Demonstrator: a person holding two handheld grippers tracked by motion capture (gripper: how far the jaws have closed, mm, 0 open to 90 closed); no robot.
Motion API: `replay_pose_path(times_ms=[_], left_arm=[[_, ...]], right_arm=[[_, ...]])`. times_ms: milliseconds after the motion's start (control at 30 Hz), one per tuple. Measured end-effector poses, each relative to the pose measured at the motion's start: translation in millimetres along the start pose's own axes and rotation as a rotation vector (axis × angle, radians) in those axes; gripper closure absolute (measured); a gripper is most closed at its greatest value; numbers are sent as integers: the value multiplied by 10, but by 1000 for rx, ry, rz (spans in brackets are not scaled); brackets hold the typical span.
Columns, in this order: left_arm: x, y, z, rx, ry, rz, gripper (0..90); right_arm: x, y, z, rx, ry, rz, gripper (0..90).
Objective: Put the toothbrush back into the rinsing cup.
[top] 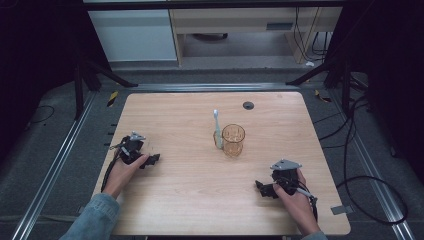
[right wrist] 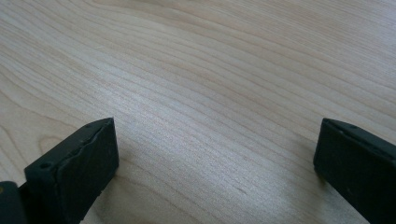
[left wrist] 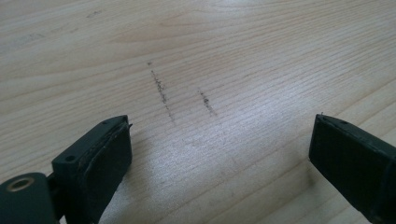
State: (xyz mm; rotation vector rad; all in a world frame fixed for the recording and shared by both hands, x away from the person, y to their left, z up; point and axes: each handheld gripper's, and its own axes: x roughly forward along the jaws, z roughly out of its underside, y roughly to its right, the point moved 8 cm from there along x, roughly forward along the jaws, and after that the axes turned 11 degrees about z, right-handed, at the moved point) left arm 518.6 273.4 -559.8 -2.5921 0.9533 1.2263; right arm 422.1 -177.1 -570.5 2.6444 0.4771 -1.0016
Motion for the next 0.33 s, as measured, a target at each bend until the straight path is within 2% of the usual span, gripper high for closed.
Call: replay_pose_path(times_ms=[100,167,233,333], left_arm=[[2,-9,11,12,25,3,50],[8,-27,26,32,30,-19,44],[22,-37,37,33,68,-27,20],[14,-40,49,15,69,-48,9]], right_arm=[[0,0,0,0,0,0,4],[0,0,0,0,0,0,4],[0,0,0,0,0,0,4],[0,0,0,0,0,0,4]])
